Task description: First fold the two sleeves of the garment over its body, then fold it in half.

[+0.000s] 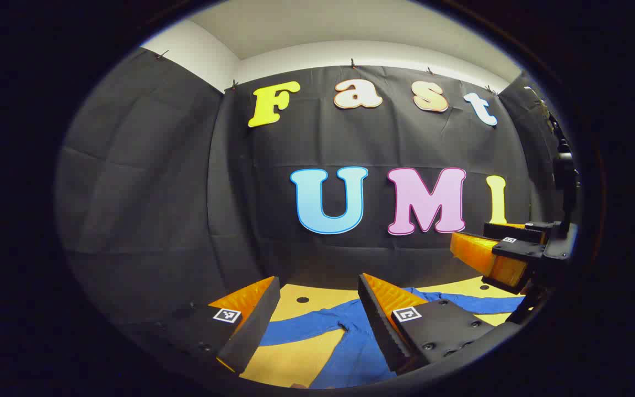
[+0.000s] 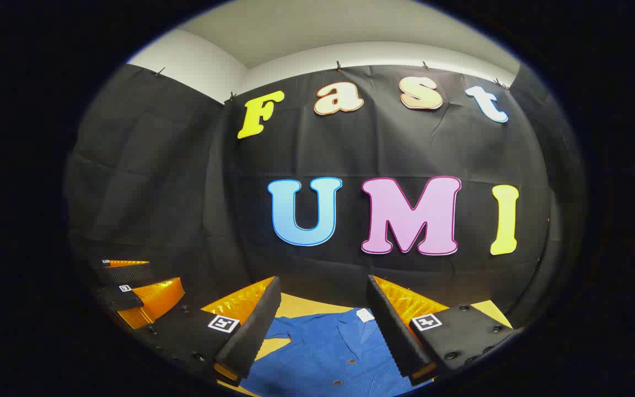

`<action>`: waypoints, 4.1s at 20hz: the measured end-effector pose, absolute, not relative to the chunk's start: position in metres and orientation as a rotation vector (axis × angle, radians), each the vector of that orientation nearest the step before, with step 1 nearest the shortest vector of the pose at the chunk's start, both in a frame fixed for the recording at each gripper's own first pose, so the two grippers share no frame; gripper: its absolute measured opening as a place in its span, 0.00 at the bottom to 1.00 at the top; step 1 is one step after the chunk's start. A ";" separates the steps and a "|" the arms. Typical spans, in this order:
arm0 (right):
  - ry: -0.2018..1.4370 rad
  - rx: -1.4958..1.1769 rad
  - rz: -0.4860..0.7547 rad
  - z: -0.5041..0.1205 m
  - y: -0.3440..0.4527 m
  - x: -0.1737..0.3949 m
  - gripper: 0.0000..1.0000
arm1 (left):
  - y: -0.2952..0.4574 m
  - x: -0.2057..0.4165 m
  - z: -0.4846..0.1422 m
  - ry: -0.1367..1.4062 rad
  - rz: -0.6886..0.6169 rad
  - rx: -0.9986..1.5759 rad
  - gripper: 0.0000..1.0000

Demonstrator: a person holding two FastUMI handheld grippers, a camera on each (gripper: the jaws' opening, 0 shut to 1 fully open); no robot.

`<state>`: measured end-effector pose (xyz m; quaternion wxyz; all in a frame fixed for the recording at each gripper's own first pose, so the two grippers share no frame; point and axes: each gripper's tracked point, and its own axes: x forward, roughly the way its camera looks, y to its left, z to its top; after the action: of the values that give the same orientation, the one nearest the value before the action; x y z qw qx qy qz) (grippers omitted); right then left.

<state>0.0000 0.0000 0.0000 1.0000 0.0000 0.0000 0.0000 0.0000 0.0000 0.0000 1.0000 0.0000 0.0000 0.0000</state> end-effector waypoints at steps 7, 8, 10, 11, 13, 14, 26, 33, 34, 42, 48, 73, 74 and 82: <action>-0.043 -0.001 -0.050 0.014 -0.016 -0.008 0.88 | -0.006 0.002 0.003 -0.022 -0.024 -0.013 0.83; -0.046 -0.003 -0.060 0.014 -0.019 -0.008 0.88 | -0.009 0.002 0.003 -0.020 -0.031 -0.020 0.83; -0.039 -0.003 -0.074 0.013 -0.023 -0.011 0.88 | -0.014 0.000 -0.002 -0.003 -0.042 -0.040 0.82; -0.035 0.003 -0.085 0.013 -0.024 -0.014 0.97 | -0.016 0.001 -0.005 0.006 -0.053 -0.051 0.82; -0.034 0.021 -0.103 0.012 -0.026 -0.023 0.97 | -0.024 0.005 -0.010 0.024 -0.075 -0.071 0.82; -0.029 0.023 -0.117 0.010 -0.029 -0.027 0.97 | -0.029 0.007 -0.012 0.038 -0.090 -0.085 0.82; 0.010 0.035 -0.229 0.003 -0.077 -0.056 0.88 | -0.069 0.031 -0.016 0.057 -0.184 -0.095 0.82; 0.014 0.042 -0.244 0.004 -0.090 -0.069 0.88 | -0.074 0.035 -0.020 0.018 -0.207 0.041 0.82; 0.017 0.042 -0.247 0.003 -0.091 -0.071 0.88 | -0.075 0.035 -0.018 0.017 -0.211 0.034 0.82; 0.013 0.083 -0.165 0.008 -0.072 -0.057 0.89 | -0.090 0.037 -0.018 0.012 -0.244 0.043 0.82; -0.002 0.077 -0.089 0.005 -0.079 -0.035 0.88 | -0.096 0.038 -0.027 0.041 -0.195 0.002 0.82; 0.860 0.458 -0.987 -0.375 -0.517 -0.162 0.98 | -0.265 0.044 -0.035 0.131 -0.413 0.087 0.81; 0.871 0.479 -0.997 -0.372 -0.516 -0.166 0.99 | -0.267 0.044 -0.036 0.134 -0.417 0.089 0.81; 0.912 0.568 -1.067 -0.381 -0.524 -0.172 0.97 | -0.267 0.051 -0.052 0.196 -0.401 0.037 0.82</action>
<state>-0.1725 -0.5238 -0.3807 0.7267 0.2578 0.4138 -0.4840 0.0512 -0.2673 -0.0520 0.9750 0.0185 0.0971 -0.1988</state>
